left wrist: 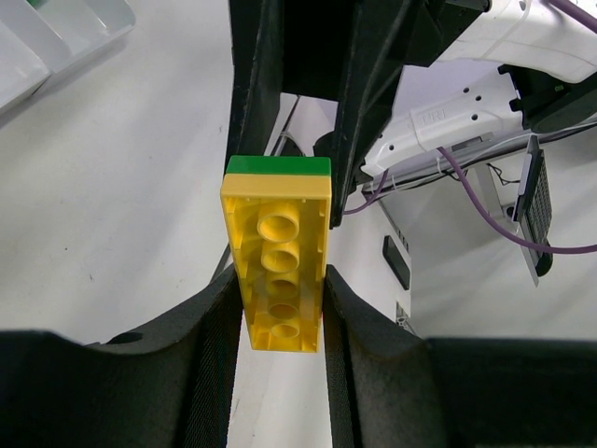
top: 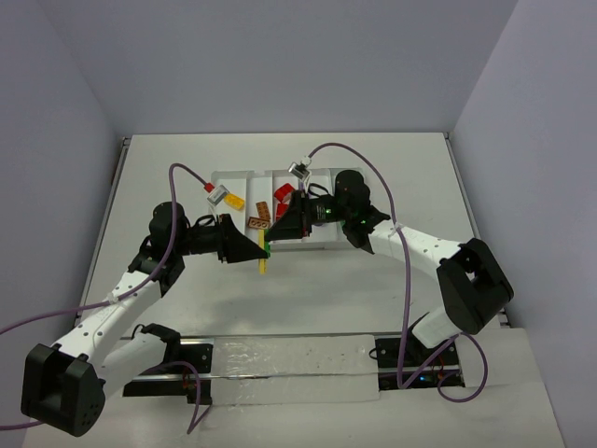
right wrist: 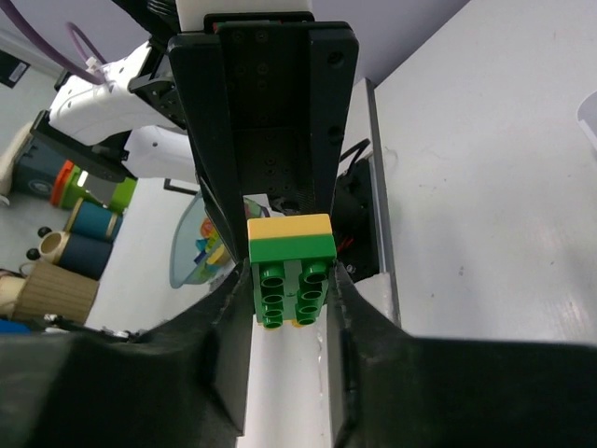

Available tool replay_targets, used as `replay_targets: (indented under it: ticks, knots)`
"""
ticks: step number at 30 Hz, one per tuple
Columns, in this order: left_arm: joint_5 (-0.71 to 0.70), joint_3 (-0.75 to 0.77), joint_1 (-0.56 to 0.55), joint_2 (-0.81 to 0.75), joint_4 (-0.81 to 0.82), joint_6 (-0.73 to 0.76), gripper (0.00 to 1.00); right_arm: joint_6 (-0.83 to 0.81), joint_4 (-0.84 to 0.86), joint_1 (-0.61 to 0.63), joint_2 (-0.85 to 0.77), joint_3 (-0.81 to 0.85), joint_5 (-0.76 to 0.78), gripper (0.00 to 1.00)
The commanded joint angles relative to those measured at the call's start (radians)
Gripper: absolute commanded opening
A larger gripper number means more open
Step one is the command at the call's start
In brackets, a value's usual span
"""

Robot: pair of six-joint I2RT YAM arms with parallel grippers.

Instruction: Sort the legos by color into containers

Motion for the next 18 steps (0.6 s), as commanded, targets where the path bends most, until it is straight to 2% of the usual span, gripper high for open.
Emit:
replay_targets:
  ticks: [1,3,18]
  knots:
    - [0.022,0.011,0.001,-0.008,0.059,0.001,0.00,-0.008,0.046,-0.001,-0.013,0.004,-0.008,0.08]
    - [0.019,0.011,0.001,-0.010,0.055,0.003,0.00,-0.008,0.046,-0.003,-0.021,-0.008,0.004,0.00]
    - [-0.012,0.017,0.000,-0.021,0.020,0.020,0.00,0.031,0.049,-0.127,-0.097,-0.140,0.088,0.00]
